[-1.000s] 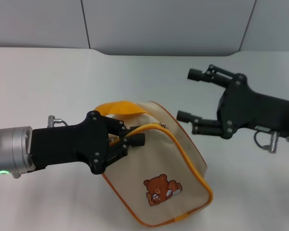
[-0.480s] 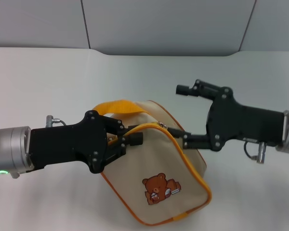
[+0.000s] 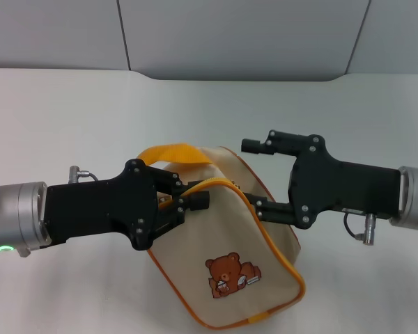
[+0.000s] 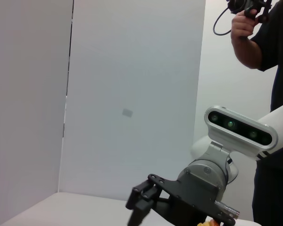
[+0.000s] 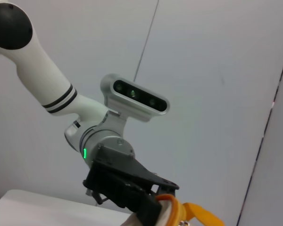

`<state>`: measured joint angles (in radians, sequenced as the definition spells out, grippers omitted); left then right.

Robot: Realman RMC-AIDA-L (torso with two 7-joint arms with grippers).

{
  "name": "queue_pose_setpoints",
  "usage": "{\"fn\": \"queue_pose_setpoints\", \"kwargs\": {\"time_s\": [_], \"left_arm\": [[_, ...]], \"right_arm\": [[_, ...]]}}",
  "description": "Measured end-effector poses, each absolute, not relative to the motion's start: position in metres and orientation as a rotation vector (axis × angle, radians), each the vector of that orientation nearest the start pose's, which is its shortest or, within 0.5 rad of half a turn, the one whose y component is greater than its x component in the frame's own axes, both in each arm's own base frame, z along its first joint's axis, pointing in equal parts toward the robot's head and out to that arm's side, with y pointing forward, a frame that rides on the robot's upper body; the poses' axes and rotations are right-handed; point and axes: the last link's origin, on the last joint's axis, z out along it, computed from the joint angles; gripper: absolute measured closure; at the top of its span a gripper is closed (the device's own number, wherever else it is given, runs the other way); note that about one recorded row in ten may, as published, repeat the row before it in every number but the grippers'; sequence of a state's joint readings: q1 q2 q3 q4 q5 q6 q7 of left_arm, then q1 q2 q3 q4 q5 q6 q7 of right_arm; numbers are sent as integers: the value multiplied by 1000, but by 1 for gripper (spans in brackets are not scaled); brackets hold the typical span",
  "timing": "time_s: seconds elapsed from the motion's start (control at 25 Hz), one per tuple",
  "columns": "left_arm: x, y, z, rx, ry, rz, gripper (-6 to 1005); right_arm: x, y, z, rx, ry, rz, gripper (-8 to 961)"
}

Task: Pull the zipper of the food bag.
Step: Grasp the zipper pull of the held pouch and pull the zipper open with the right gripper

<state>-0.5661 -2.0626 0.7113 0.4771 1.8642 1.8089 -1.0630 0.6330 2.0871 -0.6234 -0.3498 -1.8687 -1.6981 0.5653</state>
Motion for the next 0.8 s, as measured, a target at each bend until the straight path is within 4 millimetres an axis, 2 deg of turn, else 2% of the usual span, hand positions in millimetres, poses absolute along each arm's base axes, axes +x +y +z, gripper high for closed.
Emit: {"fn": "queue_pose_setpoints", "kwargs": {"time_s": [0.16, 0.44, 0.56, 0.76, 0.8], "left_arm": [[-229, 301, -10, -2832, -210, -1099, 928], [-229, 300, -11, -2833, -213, -1101, 930], [-229, 300, -11, -2837, -212, -1099, 930], [-229, 299, -12, -2840, -214, -1101, 930], [-229, 299, -12, -2839, -216, -1102, 930]], "right_arm": [[215, 315, -37, -2631, -325, 1013, 275], [212, 313, -41, -2664, -344, 1015, 516], [210, 312, -43, -2670, -343, 1026, 721], [209, 311, -44, -2682, -363, 1033, 932], [208, 310, -46, -2693, -388, 1028, 934]]}}
